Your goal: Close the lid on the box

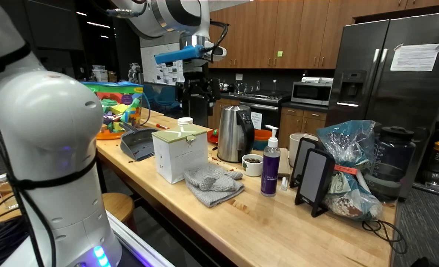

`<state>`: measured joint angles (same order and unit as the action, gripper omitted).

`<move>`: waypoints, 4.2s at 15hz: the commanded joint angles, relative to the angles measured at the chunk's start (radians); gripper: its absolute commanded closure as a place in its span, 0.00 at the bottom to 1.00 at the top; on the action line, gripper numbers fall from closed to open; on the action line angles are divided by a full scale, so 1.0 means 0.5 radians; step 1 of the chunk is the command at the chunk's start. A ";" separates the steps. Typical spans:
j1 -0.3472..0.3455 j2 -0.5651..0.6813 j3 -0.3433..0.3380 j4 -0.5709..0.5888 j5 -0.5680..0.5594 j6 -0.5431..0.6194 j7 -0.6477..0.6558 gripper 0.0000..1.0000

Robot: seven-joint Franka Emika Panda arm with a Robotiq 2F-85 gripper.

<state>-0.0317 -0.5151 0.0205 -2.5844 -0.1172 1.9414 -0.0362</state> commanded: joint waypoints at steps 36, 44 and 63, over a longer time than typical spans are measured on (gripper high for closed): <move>0.099 -0.092 -0.119 -0.119 -0.220 0.125 -0.627 0.00; 0.099 -0.092 -0.119 -0.119 -0.220 0.126 -0.627 0.00; 0.099 -0.092 -0.119 -0.119 -0.220 0.126 -0.627 0.00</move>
<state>0.0037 -0.5609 -0.0261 -2.6457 -0.2203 2.0080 -0.3563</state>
